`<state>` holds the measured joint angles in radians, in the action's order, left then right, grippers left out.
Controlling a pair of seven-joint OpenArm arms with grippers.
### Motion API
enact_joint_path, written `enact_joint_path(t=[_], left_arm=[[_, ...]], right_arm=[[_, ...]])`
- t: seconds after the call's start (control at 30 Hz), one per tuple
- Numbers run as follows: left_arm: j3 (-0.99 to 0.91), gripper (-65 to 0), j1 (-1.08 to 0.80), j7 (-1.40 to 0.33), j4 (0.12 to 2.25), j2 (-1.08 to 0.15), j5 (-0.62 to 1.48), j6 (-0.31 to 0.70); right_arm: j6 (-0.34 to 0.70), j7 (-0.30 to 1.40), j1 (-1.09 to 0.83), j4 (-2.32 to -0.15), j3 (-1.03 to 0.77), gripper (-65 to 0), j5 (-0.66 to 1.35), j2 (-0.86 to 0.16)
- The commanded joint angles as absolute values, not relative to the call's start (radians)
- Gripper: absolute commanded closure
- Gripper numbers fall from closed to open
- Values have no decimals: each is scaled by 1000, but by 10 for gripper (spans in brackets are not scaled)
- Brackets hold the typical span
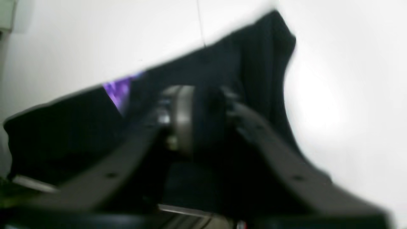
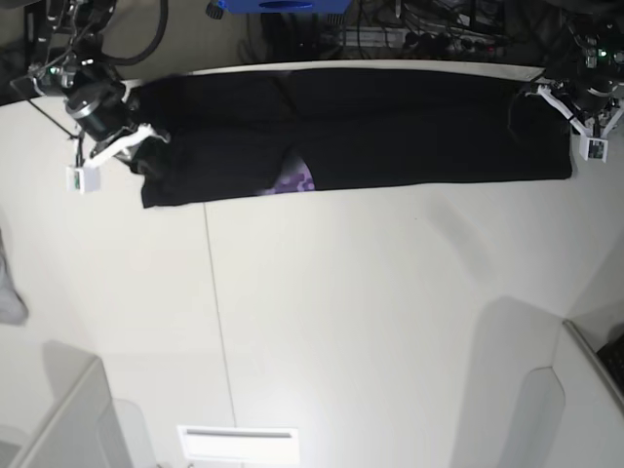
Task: Fold the T-shirt properly
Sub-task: 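Lower the folded edge and pull it taut with both grippers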
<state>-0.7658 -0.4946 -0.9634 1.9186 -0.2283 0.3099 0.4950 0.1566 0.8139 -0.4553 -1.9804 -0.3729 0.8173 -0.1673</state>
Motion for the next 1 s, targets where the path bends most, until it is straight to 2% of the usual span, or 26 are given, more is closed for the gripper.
enact_joint_path(t=[0.0,0.23,0.43,0.6,0.73,0.83,0.97], left_arm=[[-773,0,-487,-949,1926,-234,309,489],[-771,0,-394,-949,1827,-220,308,484],[-771,0,-372,-947,1733,-226,308,484],[-765,0,-378,-901,1716,-228,308,484],[-757,0,-383,-900,1738,-228,308,484],[-759,0,-383,-901,1758,-228,308,484],[-751,0,-383,-897,1744,-229,308,484]], right_arm=[[163,819,-433,-1975,-377,0,828,-180],[163,869,-257,-1762,-377,0,817,-188],[166,862,-145,-1586,-383,0,693,-196],[168,860,-117,-1520,-386,0,616,-196],[170,860,-140,-1616,-387,0,619,-194],[168,871,-208,-1813,-378,0,619,-194],[162,980,-285,-1972,-378,0,615,-143]])
